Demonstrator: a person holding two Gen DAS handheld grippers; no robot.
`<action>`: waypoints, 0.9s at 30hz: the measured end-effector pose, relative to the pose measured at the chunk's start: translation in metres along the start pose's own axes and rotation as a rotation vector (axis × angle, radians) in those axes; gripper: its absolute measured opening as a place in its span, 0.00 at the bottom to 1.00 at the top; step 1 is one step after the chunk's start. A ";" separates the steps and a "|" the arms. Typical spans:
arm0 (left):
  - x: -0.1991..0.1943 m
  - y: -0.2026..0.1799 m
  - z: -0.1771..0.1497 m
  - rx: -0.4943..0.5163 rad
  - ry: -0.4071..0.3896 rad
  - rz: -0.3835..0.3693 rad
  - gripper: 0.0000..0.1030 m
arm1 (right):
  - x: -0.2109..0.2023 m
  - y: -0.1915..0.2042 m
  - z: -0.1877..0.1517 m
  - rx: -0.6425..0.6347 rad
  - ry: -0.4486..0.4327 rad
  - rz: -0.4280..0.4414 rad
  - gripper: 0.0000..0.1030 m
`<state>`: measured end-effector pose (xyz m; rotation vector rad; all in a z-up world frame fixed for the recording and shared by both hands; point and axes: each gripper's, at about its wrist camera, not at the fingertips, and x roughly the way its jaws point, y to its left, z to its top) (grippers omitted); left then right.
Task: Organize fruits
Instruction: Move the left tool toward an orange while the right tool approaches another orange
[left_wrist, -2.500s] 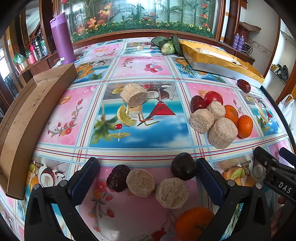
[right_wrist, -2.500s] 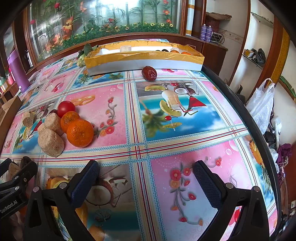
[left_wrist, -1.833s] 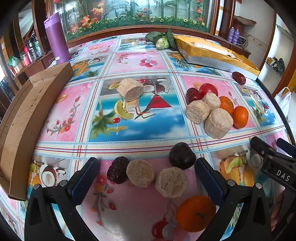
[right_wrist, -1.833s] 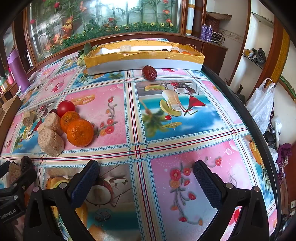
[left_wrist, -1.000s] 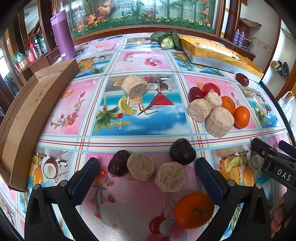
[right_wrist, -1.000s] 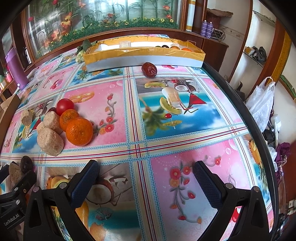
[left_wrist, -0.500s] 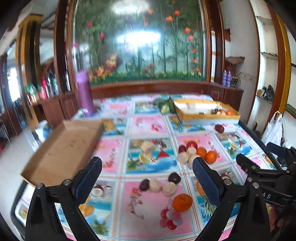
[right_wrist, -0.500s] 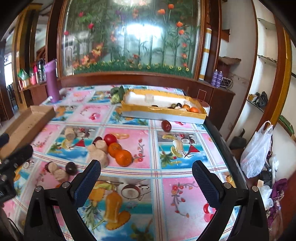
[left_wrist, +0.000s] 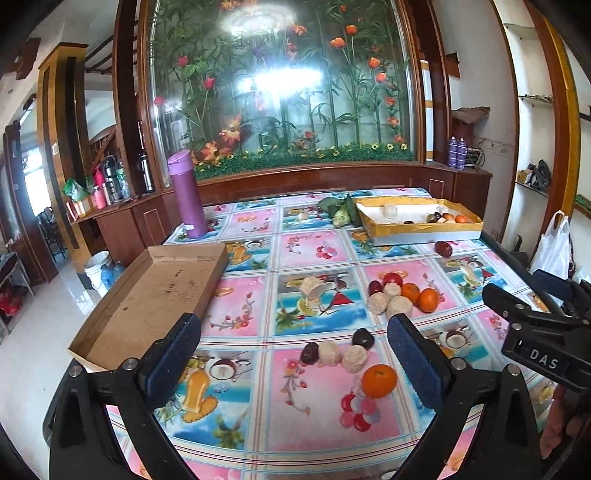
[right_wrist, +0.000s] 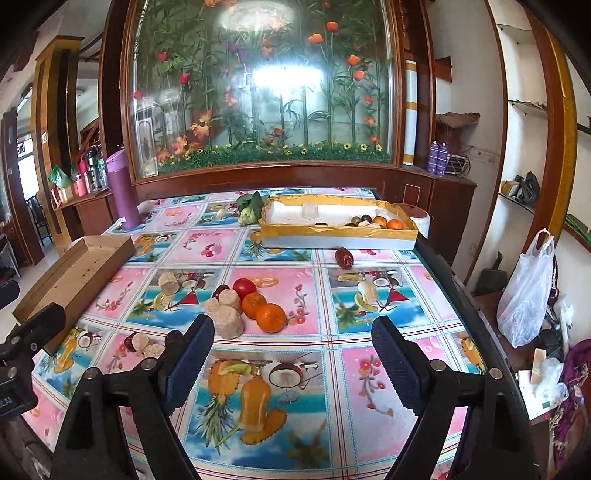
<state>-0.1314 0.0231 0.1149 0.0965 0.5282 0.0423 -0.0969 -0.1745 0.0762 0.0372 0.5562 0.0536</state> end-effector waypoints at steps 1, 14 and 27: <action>0.000 0.001 -0.001 0.009 -0.002 0.015 0.98 | 0.000 0.001 0.000 0.000 0.000 0.004 0.87; 0.013 0.013 -0.008 -0.002 0.036 0.022 0.98 | 0.018 0.008 0.002 0.002 0.065 0.073 0.84; 0.043 0.018 -0.011 0.015 0.102 0.010 0.98 | 0.061 0.003 0.012 0.030 0.210 0.178 0.55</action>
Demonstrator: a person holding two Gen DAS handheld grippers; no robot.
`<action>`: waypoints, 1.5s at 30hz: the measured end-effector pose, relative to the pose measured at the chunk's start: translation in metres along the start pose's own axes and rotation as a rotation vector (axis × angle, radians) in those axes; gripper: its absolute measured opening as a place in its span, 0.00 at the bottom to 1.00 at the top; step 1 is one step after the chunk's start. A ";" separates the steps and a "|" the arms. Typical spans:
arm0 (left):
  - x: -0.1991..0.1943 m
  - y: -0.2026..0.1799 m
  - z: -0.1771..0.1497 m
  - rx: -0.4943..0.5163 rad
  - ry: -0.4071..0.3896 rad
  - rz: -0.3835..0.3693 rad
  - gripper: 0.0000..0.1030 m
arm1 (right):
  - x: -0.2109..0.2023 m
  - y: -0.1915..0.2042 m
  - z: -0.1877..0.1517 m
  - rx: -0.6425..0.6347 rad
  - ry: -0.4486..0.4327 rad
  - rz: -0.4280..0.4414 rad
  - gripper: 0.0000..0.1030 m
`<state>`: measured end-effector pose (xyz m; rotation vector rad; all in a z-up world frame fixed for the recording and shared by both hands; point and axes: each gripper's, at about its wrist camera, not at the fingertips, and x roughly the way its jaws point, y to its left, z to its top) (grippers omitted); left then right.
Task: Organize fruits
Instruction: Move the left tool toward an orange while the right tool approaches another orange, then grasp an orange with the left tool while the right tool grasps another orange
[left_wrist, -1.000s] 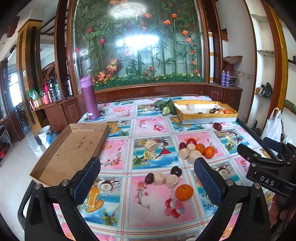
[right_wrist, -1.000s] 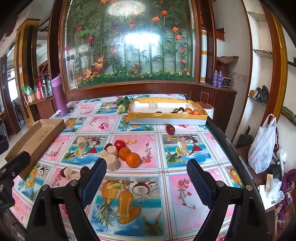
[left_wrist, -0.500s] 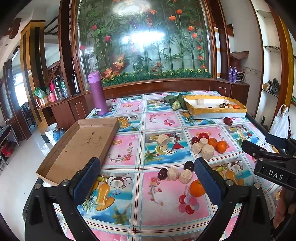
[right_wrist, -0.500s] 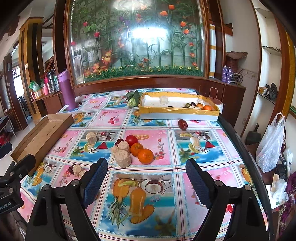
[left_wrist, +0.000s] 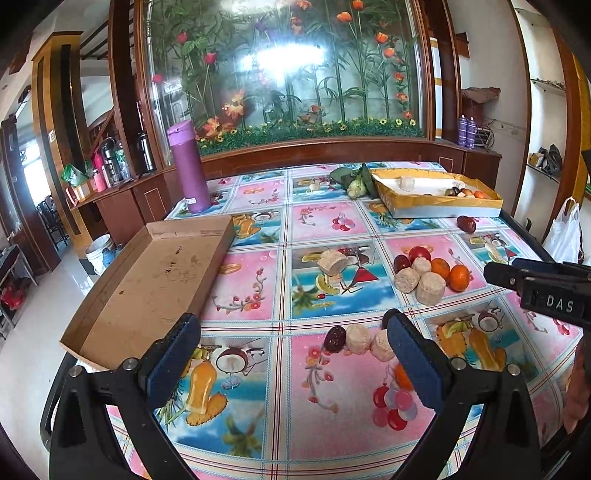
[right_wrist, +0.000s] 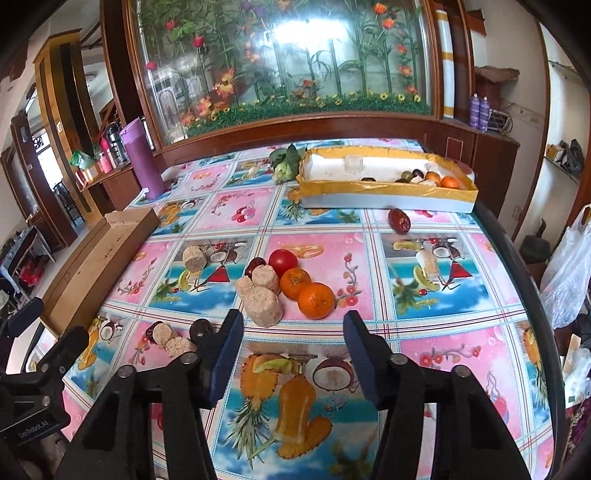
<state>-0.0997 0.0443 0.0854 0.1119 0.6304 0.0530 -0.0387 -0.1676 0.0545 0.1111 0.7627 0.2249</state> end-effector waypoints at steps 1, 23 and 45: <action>0.002 0.000 0.001 0.003 0.005 -0.003 0.98 | 0.003 -0.002 0.002 0.000 0.010 0.004 0.54; 0.058 -0.011 0.009 0.019 0.177 -0.410 0.86 | 0.058 -0.031 0.005 -0.039 0.124 0.086 0.47; 0.057 -0.049 -0.013 0.094 0.257 -0.452 0.14 | 0.085 -0.026 0.011 -0.058 0.122 0.057 0.32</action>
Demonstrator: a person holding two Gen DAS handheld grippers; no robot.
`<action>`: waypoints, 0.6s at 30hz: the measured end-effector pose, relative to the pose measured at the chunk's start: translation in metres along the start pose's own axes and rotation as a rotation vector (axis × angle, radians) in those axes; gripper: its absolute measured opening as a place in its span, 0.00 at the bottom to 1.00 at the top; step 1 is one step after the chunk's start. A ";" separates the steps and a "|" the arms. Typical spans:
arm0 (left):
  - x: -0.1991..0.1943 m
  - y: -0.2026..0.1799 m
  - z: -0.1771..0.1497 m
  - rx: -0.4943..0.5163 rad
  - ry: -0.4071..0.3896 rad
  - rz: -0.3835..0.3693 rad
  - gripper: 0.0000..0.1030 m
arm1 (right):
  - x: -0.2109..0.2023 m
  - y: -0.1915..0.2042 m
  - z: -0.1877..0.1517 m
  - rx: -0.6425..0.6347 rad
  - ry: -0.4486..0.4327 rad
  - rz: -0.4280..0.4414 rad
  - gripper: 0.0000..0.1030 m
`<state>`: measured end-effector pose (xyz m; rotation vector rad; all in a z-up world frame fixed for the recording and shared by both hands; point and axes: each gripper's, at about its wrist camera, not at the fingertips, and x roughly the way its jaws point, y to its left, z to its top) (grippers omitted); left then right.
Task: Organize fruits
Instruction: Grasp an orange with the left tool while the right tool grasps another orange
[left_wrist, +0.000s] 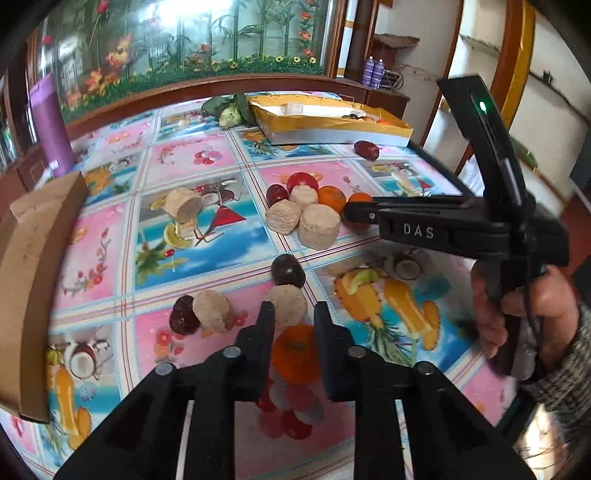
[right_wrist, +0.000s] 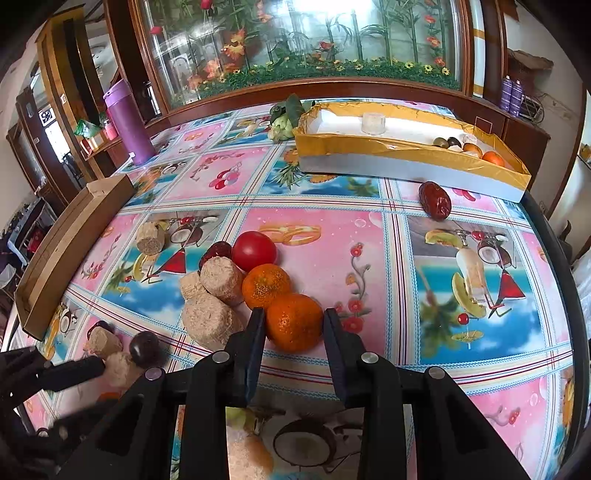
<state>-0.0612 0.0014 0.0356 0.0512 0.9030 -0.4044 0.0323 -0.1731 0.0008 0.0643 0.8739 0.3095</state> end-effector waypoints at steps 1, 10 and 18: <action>-0.001 0.001 0.000 -0.013 -0.004 -0.007 0.13 | -0.002 0.001 -0.001 0.001 -0.001 0.001 0.32; -0.023 0.006 -0.022 -0.047 -0.028 -0.044 0.37 | -0.041 0.017 -0.013 -0.046 -0.056 -0.010 0.32; -0.006 -0.016 -0.017 0.011 -0.012 -0.046 0.58 | -0.057 0.019 -0.030 -0.028 -0.064 -0.008 0.32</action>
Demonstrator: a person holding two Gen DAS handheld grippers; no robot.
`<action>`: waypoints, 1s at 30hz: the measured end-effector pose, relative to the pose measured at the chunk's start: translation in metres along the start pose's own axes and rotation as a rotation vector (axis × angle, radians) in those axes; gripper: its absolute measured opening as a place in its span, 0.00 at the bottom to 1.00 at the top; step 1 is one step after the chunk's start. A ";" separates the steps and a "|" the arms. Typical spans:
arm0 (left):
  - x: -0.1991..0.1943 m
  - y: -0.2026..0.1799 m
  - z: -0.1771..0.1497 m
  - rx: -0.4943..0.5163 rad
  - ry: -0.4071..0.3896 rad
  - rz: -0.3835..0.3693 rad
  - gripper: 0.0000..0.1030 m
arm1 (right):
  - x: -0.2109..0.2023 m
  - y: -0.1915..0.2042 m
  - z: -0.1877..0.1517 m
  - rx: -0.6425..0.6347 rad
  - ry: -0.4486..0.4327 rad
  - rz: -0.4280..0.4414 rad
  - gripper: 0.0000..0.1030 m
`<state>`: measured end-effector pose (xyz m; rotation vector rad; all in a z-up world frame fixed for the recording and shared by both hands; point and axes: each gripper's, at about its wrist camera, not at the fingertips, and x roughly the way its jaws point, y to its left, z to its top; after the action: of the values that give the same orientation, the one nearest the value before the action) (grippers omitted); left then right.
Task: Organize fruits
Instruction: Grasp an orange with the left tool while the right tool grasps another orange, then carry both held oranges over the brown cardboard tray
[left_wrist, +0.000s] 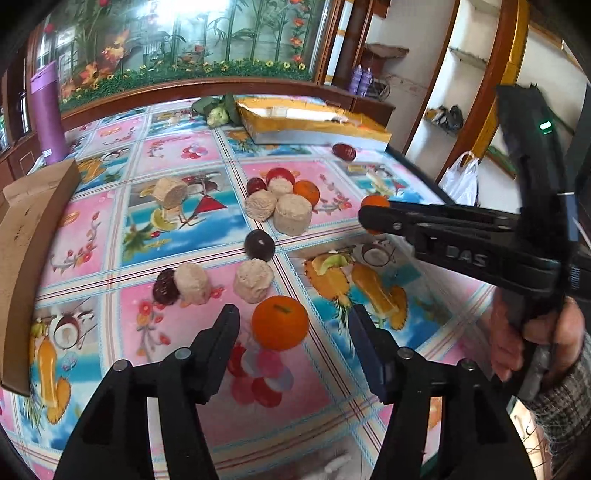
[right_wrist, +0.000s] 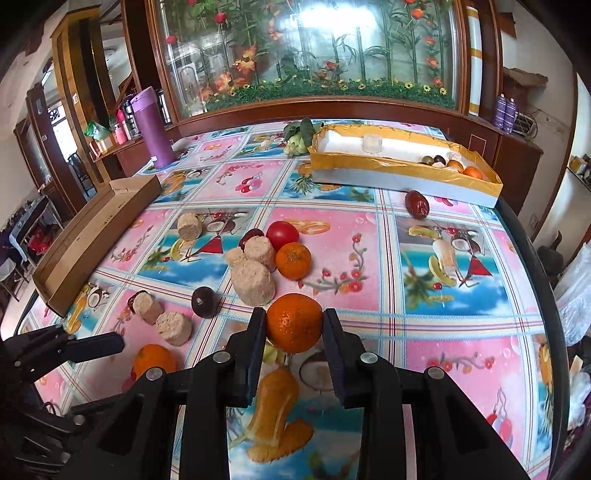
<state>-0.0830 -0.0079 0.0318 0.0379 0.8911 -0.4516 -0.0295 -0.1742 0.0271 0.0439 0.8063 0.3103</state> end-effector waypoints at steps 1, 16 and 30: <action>0.008 -0.003 0.001 0.009 0.026 0.021 0.58 | -0.002 0.000 -0.001 0.005 0.000 0.002 0.32; -0.090 0.087 0.001 -0.155 -0.084 0.134 0.32 | -0.029 0.060 0.020 -0.039 -0.030 0.159 0.32; -0.123 0.298 -0.007 -0.431 -0.052 0.427 0.32 | 0.049 0.253 0.069 -0.170 0.068 0.457 0.33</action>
<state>-0.0369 0.3079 0.0747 -0.1755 0.8846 0.1412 -0.0138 0.0869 0.0802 0.0584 0.8299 0.8152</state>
